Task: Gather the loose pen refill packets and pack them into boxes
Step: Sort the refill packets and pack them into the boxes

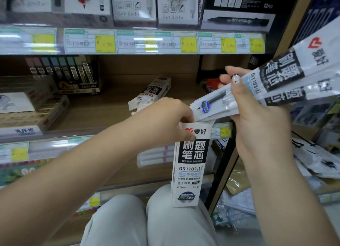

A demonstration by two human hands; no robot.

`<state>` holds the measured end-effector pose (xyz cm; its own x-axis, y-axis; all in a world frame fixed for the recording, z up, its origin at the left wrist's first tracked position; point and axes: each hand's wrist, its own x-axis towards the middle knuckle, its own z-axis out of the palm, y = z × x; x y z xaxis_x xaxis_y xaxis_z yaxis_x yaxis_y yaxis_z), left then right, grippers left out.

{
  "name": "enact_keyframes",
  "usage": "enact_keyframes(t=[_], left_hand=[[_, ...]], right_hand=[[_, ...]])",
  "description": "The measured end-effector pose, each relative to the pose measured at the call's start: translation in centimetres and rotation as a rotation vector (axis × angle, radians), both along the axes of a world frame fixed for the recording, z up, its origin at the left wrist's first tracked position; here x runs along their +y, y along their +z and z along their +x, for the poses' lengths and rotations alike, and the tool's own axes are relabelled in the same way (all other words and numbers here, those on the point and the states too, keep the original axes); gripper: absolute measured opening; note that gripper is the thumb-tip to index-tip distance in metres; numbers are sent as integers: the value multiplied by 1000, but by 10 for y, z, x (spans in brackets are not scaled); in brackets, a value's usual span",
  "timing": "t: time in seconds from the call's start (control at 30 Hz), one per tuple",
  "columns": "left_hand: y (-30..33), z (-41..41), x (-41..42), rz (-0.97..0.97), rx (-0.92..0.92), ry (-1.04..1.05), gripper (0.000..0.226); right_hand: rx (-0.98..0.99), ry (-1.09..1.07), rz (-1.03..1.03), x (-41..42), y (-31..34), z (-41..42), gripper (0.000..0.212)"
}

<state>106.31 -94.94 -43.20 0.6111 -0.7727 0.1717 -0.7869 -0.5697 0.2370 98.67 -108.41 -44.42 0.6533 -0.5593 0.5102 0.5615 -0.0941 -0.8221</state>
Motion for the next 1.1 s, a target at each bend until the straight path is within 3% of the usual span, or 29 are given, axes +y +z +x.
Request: enact_keyframes(t=[0.1,0.23,0.37,0.5,0.67,0.87,1.1], left_hand=[[-8,3,-1,-5,0,-40,12],[-13,6,2,-41,34,-74,8],[-14,5,2,-71,57,-76,16],[-12,2,5,-112,97,-91,13],[-13,-1,8,-141,114,-111,13],[-19,-2,14,-202,180,-114,16],[-24,-7,13,-216,121,-161,17]], right_hand=[[89,-32,-44,-13,3,2,19],[262,-112,-127,-36,9,3,45],[247,-85,-200,-47,15,2,38],[165,73,-311,-50,18,4,24],[145,251,-412,-54,14,14,21],[172,444,-484,-68,14,8,28],[199,607,-497,-74,23,1,34]])
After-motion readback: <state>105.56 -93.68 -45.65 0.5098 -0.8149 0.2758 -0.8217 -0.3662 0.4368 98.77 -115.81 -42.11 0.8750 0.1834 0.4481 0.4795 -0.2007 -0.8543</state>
